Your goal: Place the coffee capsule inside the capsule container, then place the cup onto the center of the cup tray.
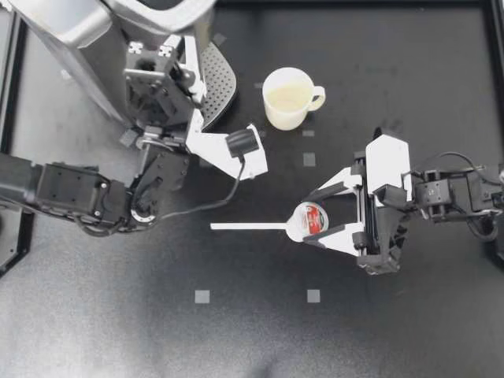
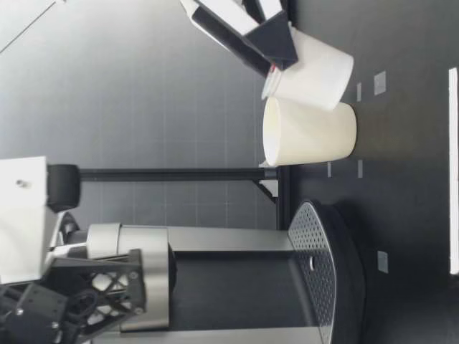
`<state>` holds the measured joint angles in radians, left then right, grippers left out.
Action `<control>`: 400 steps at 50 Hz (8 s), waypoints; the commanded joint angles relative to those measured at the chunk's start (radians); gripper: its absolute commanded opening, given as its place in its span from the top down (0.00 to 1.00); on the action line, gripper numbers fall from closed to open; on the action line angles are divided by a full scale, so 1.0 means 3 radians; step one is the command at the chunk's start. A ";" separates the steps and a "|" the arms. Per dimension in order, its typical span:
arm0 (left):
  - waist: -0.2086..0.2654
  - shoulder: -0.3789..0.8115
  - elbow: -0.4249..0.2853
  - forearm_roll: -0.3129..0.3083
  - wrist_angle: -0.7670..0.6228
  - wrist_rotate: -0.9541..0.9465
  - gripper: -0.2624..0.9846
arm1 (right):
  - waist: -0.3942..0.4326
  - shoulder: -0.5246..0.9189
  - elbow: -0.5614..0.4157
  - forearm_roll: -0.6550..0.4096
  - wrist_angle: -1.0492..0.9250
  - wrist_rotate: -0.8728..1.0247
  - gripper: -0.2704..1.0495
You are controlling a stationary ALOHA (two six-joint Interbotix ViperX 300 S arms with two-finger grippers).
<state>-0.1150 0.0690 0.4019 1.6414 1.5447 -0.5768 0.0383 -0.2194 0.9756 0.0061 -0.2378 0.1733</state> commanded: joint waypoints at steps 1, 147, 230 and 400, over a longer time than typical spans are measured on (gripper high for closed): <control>0.0015 -0.0189 -0.0036 0.0092 0.0051 0.0005 0.72 | -0.0015 -0.0026 -0.0051 0.0000 -0.0041 0.0005 0.37; 0.1764 -0.2449 0.0634 -0.0389 -0.3584 -0.2153 0.72 | -0.1079 -0.0450 -0.0828 0.0005 -0.1227 -0.0977 0.36; 0.1764 -0.2930 0.0905 -0.0383 -0.3779 -0.2240 0.72 | -0.1258 0.0721 -0.1861 -0.0005 -0.0644 -0.1375 0.36; 0.1841 -0.2398 0.1023 -0.0230 -0.4244 -0.2904 0.72 | -0.0828 -0.0608 -0.0527 0.0020 -0.1514 -0.0951 0.30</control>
<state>0.4372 -0.6550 0.7409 1.5739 0.3022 -1.4450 -0.2163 -0.3804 0.8253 0.0123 -0.6796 -0.1120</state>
